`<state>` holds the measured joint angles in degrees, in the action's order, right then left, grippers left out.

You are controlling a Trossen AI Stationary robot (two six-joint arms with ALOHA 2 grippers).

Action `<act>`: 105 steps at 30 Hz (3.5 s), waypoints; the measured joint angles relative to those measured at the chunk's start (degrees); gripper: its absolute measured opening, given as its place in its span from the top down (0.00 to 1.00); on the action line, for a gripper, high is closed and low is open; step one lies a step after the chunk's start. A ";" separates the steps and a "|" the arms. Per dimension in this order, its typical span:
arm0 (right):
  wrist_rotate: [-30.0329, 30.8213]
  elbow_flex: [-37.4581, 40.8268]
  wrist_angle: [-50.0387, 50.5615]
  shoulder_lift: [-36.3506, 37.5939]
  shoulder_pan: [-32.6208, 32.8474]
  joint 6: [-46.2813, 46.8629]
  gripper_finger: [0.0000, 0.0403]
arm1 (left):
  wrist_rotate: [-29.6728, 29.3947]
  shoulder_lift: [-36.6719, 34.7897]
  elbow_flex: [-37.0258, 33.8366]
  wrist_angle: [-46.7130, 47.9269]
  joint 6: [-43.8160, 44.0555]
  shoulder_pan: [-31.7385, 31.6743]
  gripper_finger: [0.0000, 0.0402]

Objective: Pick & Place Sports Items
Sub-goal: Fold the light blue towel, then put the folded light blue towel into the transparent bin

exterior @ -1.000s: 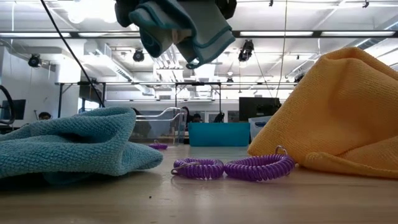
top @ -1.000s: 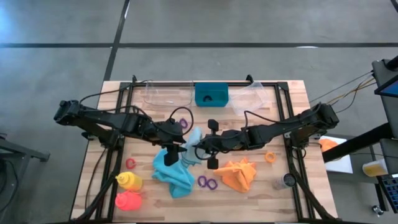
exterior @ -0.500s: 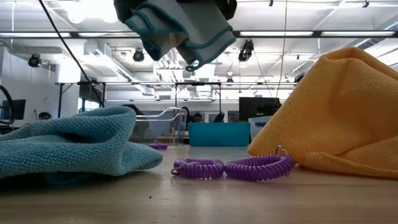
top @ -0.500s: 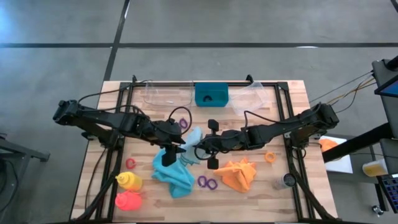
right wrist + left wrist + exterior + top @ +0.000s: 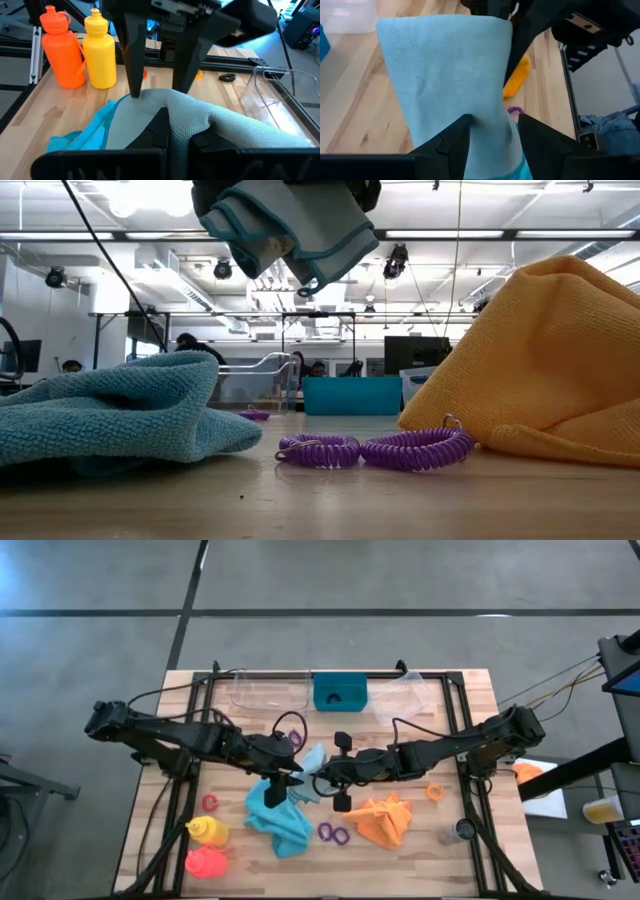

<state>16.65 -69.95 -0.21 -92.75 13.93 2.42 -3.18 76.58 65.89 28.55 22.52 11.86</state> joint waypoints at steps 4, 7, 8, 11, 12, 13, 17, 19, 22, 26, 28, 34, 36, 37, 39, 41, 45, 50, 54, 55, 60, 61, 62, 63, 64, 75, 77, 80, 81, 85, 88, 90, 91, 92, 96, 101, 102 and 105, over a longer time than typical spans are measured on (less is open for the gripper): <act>0.00 0.00 -0.02 0.00 0.00 0.00 0.97 | 0.00 0.00 -2.86 -5.27 0.00 0.00 0.58; 0.00 0.00 -0.02 -0.04 -0.03 0.01 0.97 | 0.00 0.07 -4.29 -6.22 0.02 0.00 0.58; -0.02 0.00 -0.03 -0.04 -0.07 0.02 0.97 | -0.01 0.07 -4.68 -6.52 0.02 0.00 0.58; -0.03 0.00 -0.02 -0.06 -0.27 0.02 0.97 | -0.02 0.07 -6.48 -9.41 0.02 0.00 0.58; -0.03 0.00 -0.02 -0.07 -0.34 0.02 0.97 | -0.02 0.09 -7.12 -10.93 0.02 0.00 0.58; 0.00 0.00 -0.09 -0.07 -0.39 0.02 0.97 | 0.00 0.09 -7.59 -12.53 0.04 0.00 0.58; -0.03 0.00 -0.31 -0.07 -0.61 0.04 0.97 | -0.02 0.09 -9.04 -15.94 0.04 -0.06 0.58; -0.03 0.00 -0.34 -0.07 -0.61 0.06 0.97 | -0.01 0.09 -9.32 -16.01 0.04 -0.26 0.58; 0.00 0.00 -0.66 -0.07 -0.63 0.05 0.97 | -0.01 0.09 -9.34 -16.06 0.02 -0.33 0.58; -0.03 0.00 -0.63 -0.07 -0.63 0.04 0.97 | -0.23 0.09 -9.34 -16.05 -0.02 -0.33 0.58; -0.02 0.00 -0.63 -0.07 -0.63 0.04 0.97 | -0.32 0.09 -9.34 -16.08 -0.02 -0.33 0.58; -0.10 0.00 -0.63 -0.07 -0.63 0.02 0.97 | -0.45 2.12 -11.82 -21.23 -0.07 -0.35 0.58; -0.14 0.00 -0.57 -0.07 -0.61 0.02 0.97 | -0.45 2.84 -12.02 -21.89 -0.16 -0.42 0.58; -0.14 0.00 -0.53 -0.07 -0.61 0.02 0.97 | -0.46 3.00 -12.02 -22.00 -0.18 -0.46 0.58; -0.12 0.00 -0.56 -0.07 -0.61 0.02 0.97 | -0.44 3.04 -12.02 -22.54 -0.20 -0.55 0.58; -0.11 0.00 -0.55 -0.07 -0.61 0.02 0.97 | -0.44 3.04 -11.95 -22.50 -0.20 -0.57 0.58; -0.11 -0.02 -0.47 -0.07 -0.61 0.00 0.97 | -0.37 3.03 -11.17 -21.28 -0.21 -0.59 0.58; -0.17 -0.02 -0.13 -0.07 -0.61 -0.02 0.97 | -0.24 3.04 -11.15 -20.80 -2.81 -0.68 0.71; -0.46 -0.02 -0.03 -0.07 -0.61 -0.02 0.97 | -0.22 3.04 -11.15 -20.75 -5.74 -0.72 0.90; -1.01 -0.02 -0.02 -0.07 -0.61 -0.04 0.97 | -0.20 3.04 -11.15 -20.75 -6.56 -0.72 0.93; -3.51 -0.02 0.09 -0.04 -0.63 -0.04 0.97 | -0.17 3.04 -11.14 -20.19 -7.17 -0.71 0.92; -3.63 -0.02 0.23 -0.04 -0.63 -0.05 0.96 | -0.20 3.04 -11.10 -19.80 -7.15 -0.72 0.92; -3.70 -0.02 0.38 -0.04 -0.61 -0.04 0.95 | -0.20 3.04 -11.06 -19.36 -7.15 -0.75 0.92; -3.72 -0.02 0.50 -0.04 -0.61 -0.04 0.93 | -0.21 3.04 -11.06 -19.00 -7.15 -0.76 0.92; -3.75 -0.02 0.56 -0.04 -0.61 -0.03 0.90 | -0.22 3.04 -11.06 -18.63 -7.15 -0.76 0.92; -3.83 -0.04 5.65 3.26 -0.48 0.02 0.35 | 0.12 2.29 -11.06 -14.36 -6.25 -0.76 0.93; -3.56 -0.04 8.81 5.37 -0.28 0.22 0.29 | 0.22 1.03 -11.06 -12.18 -4.59 -0.85 0.93; -3.16 -0.07 15.59 8.69 0.17 3.18 0.24 | 0.20 -2.30 -10.43 -7.32 1.19 -1.94 0.93; -3.09 -0.06 17.99 9.63 0.39 4.68 0.24 | -0.15 -3.43 -9.68 -5.29 3.38 -2.56 0.93; -2.73 1.29 23.15 12.62 1.65 9.63 0.23 | -4.04 -8.09 -7.35 -0.10 7.98 -5.98 0.93; -1.83 3.72 22.53 14.39 3.12 10.95 0.23 | -3.90 -10.82 -7.24 0.15 8.60 -10.91 0.93; -1.19 5.47 21.33 15.30 3.99 11.07 0.23 | -3.22 -12.00 -7.28 0.88 9.51 -16.16 0.93; -1.01 6.42 20.53 15.66 4.33 11.13 0.23 | -2.47 -12.15 -7.30 1.35 10.50 -19.33 0.93; -0.63 7.39 19.59 16.00 4.66 11.14 0.23 | -1.26 -12.12 -7.31 1.37 11.91 -22.72 0.93; -0.18 10.24 17.20 17.31 4.99 11.17 0.23 | 4.51 -10.20 -7.95 -0.69 16.08 -36.44 0.93; -0.03 12.96 15.09 18.47 5.07 11.16 0.23 | 11.52 -6.36 -8.20 -3.16 16.39 -47.17 0.93; -0.03 13.21 14.93 18.53 5.07 11.17 0.23 | 12.68 -5.71 -8.20 -3.35 16.35 -48.51 0.93; -0.03 13.40 14.89 18.51 5.07 11.17 0.23 | 14.27 -4.17 -8.20 -3.90 16.37 -51.27 0.93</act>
<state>16.62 -56.56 14.68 -74.24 19.00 13.58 11.09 72.41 57.69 24.64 38.89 -39.42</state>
